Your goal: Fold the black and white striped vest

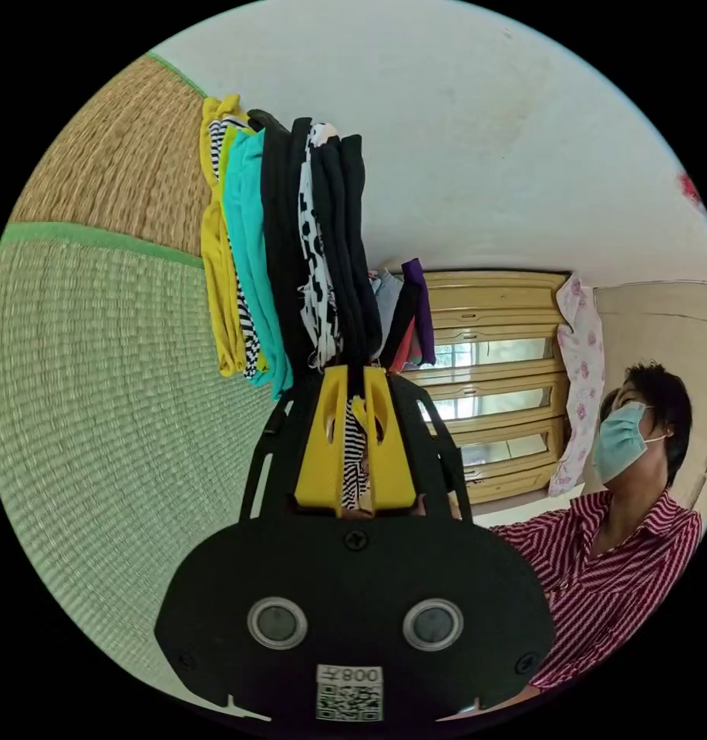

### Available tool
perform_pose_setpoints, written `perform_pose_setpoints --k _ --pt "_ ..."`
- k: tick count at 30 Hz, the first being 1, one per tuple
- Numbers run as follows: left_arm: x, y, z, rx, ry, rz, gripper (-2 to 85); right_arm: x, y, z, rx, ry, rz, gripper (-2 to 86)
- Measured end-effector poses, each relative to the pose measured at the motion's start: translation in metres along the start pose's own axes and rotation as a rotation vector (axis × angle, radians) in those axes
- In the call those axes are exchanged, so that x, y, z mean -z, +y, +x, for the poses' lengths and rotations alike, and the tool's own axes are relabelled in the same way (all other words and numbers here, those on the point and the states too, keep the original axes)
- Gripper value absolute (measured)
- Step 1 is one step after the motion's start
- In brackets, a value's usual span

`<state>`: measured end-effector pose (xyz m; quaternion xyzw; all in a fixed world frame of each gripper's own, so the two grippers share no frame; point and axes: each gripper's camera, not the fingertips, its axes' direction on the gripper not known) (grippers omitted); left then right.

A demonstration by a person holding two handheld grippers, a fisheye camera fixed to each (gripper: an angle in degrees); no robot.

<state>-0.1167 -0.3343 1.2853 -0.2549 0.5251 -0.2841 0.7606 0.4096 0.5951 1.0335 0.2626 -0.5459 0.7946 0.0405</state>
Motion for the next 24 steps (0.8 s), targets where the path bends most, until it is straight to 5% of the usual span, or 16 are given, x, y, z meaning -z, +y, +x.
perform_pose_setpoints --k 11,24 --pt "0.046 0.089 -0.044 0.176 -0.045 -0.089 3.3 0.115 0.043 -0.074 0.032 1.001 0.251 7.7" --pt "0.082 0.172 -0.032 0.137 0.049 -0.184 1.1 0.068 0.072 -0.040 0.013 1.050 0.154 3.3"
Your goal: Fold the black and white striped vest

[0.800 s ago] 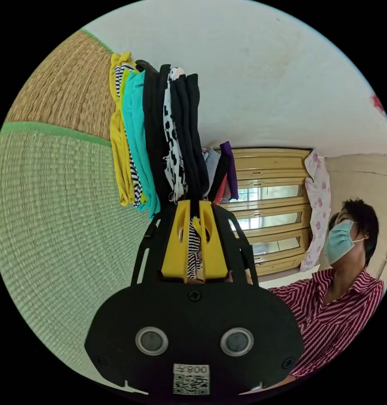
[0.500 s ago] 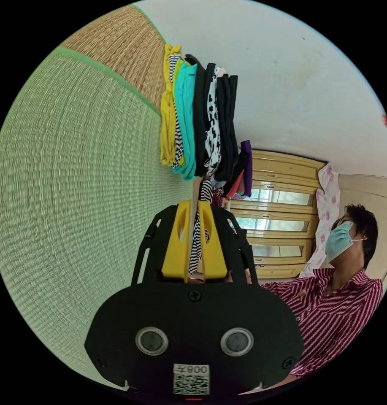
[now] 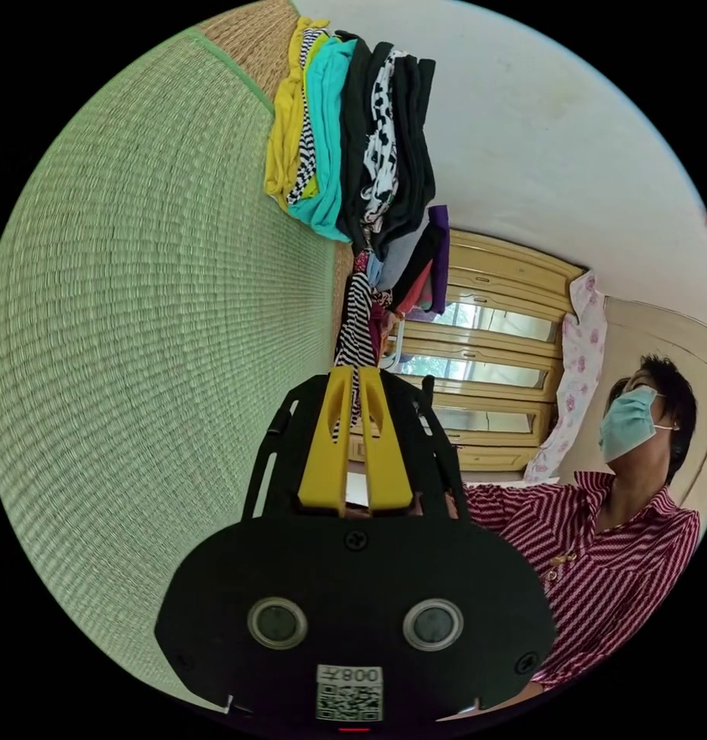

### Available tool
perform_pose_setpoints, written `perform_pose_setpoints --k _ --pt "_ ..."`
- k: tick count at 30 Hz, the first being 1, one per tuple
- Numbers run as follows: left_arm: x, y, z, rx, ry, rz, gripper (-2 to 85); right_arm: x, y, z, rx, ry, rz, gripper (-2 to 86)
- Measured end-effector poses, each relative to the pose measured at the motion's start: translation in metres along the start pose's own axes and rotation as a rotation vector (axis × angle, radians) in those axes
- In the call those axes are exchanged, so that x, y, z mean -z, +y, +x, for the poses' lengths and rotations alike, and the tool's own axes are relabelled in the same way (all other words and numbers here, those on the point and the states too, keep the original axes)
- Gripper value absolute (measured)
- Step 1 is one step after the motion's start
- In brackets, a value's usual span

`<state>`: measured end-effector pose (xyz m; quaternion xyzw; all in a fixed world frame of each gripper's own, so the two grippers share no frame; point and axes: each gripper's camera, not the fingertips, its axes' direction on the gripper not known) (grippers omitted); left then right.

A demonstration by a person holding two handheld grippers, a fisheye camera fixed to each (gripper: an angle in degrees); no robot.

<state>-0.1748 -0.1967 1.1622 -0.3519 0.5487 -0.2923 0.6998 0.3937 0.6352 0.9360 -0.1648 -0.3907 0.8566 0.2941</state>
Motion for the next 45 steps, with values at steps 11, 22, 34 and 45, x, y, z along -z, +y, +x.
perform_pose_setpoints --k 11,22,34,45 --pt "0.103 0.132 -0.008 -0.017 0.028 0.112 0.3 -0.031 0.159 -0.137 0.317 -0.589 -0.195 2.2" --pt "0.235 0.317 -0.029 -0.079 0.001 0.299 0.5 -0.126 0.399 -0.294 0.563 -0.959 -0.586 2.4" --pt "0.334 0.597 -0.031 -0.022 -0.235 0.539 4.8 -0.148 0.630 -0.311 0.839 -0.957 -0.746 2.9" --pt "0.331 0.655 -0.014 0.041 -0.516 0.434 7.5 -0.130 0.691 -0.314 1.017 -0.921 -0.812 3.6"
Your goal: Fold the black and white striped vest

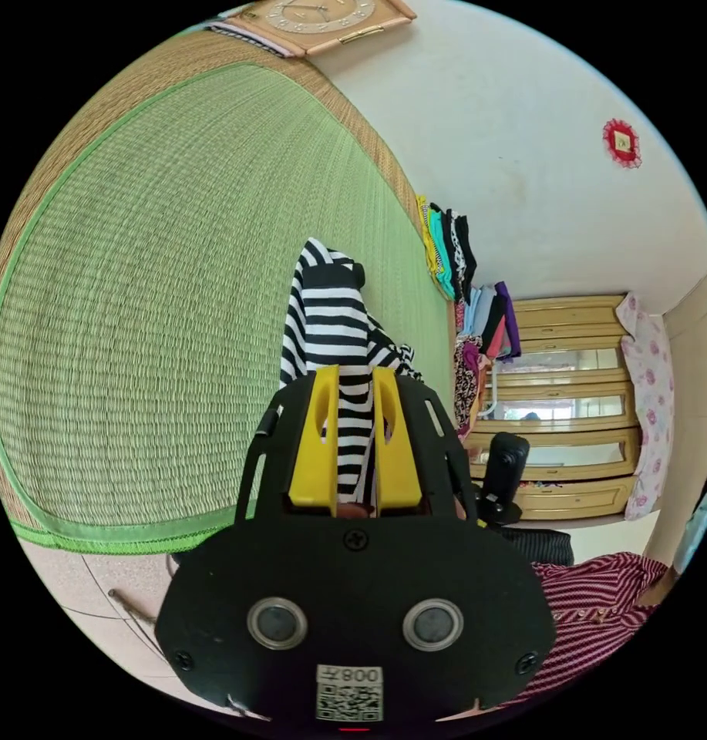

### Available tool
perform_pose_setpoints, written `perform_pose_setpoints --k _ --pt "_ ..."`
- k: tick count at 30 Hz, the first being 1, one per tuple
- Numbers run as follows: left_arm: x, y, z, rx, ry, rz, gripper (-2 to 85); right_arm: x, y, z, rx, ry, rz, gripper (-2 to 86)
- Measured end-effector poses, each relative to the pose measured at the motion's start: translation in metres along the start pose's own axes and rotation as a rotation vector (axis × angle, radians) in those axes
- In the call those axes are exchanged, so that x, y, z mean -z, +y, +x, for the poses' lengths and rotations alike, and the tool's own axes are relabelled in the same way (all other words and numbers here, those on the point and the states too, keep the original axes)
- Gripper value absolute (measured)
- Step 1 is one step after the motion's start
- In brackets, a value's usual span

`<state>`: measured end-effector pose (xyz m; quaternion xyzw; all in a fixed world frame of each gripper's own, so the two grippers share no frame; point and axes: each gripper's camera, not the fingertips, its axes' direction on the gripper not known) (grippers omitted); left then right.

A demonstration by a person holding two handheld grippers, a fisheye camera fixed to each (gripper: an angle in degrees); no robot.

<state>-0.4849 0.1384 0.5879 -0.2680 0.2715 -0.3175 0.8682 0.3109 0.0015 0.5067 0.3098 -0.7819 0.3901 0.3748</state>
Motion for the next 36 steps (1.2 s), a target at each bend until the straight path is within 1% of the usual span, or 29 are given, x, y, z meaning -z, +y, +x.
perform_pose_setpoints --k 4,6,8,11,16,20,23,26,28,33,36 --pt "-0.004 0.004 -0.003 0.003 -0.022 -0.043 6.5 0.043 -0.017 0.004 0.020 0.071 0.055 3.9" --pt "-0.003 0.011 -0.005 0.000 -0.042 -0.064 3.7 0.073 -0.033 0.011 0.025 0.105 0.109 4.1" --pt "0.002 0.021 -0.005 -0.012 -0.018 -0.062 2.1 0.110 -0.063 0.026 0.021 0.159 0.170 4.7" --pt "0.016 0.043 -0.002 -0.051 0.013 -0.046 1.1 0.142 -0.109 0.051 0.007 0.243 0.211 6.3" --pt "0.037 0.077 0.002 -0.098 0.009 -0.025 1.1 0.156 -0.190 0.099 -0.046 0.258 0.181 10.3" --pt "0.045 0.101 0.005 -0.116 -0.067 -0.024 2.3 0.137 -0.249 0.127 -0.080 0.276 0.098 11.5" --pt "0.042 0.114 0.002 -0.093 -0.067 -0.060 1.9 0.115 -0.279 0.144 -0.114 0.288 0.017 10.6" --pt "0.052 0.131 0.008 -0.097 -0.046 -0.045 1.1 0.101 -0.294 0.152 -0.131 0.257 -0.043 5.6" --pt "0.064 0.143 0.016 -0.130 -0.034 -0.033 0.9 0.107 -0.296 0.148 -0.117 0.217 -0.032 3.8" --pt "0.117 0.189 0.048 -0.257 -0.008 0.029 0.4 0.161 -0.281 0.107 -0.045 0.111 0.075 2.1" --pt "0.155 0.219 0.067 -0.331 0.012 0.084 0.4 0.210 -0.256 0.067 0.016 0.049 0.181 1.8"
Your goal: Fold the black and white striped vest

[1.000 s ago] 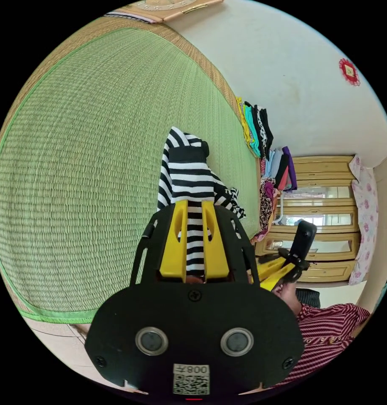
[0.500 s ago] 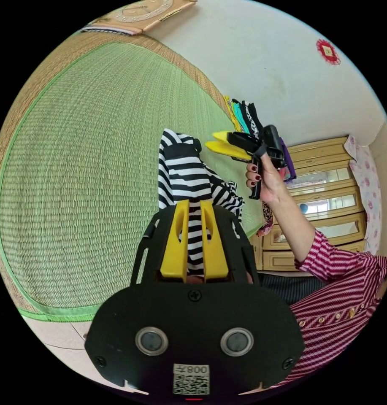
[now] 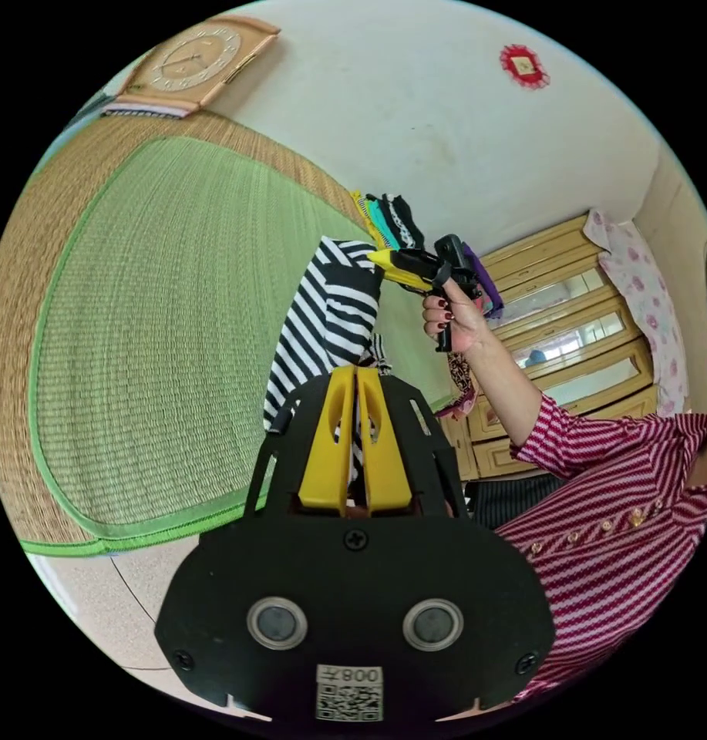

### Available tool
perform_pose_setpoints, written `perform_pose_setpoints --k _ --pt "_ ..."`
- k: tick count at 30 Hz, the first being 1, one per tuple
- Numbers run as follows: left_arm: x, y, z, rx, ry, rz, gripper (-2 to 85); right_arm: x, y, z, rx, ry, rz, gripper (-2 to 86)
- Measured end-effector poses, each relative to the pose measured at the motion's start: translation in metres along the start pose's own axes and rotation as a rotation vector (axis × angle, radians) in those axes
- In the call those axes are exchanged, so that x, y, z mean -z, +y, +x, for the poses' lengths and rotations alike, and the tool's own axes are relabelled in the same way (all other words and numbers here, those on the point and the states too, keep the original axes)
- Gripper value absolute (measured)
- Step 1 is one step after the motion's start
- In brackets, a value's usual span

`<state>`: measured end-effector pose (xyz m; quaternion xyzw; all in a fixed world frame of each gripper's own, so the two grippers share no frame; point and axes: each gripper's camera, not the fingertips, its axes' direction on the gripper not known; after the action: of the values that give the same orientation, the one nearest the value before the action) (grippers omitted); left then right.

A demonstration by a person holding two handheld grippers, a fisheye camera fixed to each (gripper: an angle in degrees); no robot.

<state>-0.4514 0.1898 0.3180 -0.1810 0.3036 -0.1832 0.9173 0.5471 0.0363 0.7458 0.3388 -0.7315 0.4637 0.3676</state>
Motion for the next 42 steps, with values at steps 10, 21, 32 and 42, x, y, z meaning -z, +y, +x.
perform_pose_setpoints --k 10,21,32,42 --pt "0.121 0.067 0.065 -0.100 0.041 0.289 0.2 0.153 0.084 -0.176 0.282 -0.040 0.294 1.6" --pt "0.172 0.108 0.132 -0.207 0.159 0.444 0.4 0.201 0.152 -0.290 0.454 0.057 0.442 1.3" --pt "0.108 0.153 0.134 -0.099 0.176 0.223 4.7 0.162 0.122 -0.373 0.540 0.120 0.389 1.4" --pt "-0.017 0.216 0.159 0.006 0.198 -0.121 8.7 0.135 0.074 -0.426 0.586 0.188 0.366 1.3"
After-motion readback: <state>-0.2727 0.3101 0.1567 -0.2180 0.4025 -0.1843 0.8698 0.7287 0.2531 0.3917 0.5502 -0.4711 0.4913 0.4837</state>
